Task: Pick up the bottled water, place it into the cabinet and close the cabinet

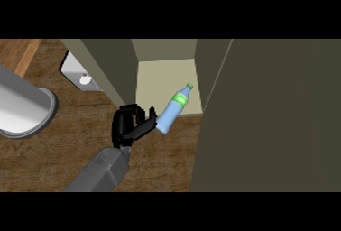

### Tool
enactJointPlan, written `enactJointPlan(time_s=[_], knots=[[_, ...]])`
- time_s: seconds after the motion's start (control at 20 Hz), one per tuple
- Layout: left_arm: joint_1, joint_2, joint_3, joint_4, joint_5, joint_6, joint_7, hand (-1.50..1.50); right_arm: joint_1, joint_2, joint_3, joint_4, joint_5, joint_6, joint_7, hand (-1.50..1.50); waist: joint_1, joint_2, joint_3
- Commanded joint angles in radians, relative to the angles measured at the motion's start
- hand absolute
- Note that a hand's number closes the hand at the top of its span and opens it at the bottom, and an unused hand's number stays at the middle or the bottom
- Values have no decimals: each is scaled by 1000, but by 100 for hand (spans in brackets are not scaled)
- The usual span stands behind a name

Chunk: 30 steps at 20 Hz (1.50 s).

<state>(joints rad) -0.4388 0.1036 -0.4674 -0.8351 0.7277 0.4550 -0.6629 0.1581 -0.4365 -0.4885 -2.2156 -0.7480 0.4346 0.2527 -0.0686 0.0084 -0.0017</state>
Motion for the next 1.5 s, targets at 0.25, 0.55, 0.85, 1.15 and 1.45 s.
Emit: enactJointPlan(time_s=[0.25,0.55,0.85,1.15,1.45], knots=[[-97,-32,9,-31,15,-304,-30,150,75,-29,-27,-161,-140,-9,106,150,46,-9,1],[129,63,-74,-307,-34,-316,41,-150,129,22,1,-257,-113,-16,130,150,69,-16,1],[268,135,-79,-458,-29,-366,45,-150,146,49,66,-336,-47,-42,144,150,66,-15,1],[442,232,-105,-543,-47,-446,-25,-150,115,25,215,-372,-4,-40,176,150,74,-15,0],[507,420,34,-666,15,-475,10,-150,100,47,373,-426,4,-108,196,150,71,-20,-1]])
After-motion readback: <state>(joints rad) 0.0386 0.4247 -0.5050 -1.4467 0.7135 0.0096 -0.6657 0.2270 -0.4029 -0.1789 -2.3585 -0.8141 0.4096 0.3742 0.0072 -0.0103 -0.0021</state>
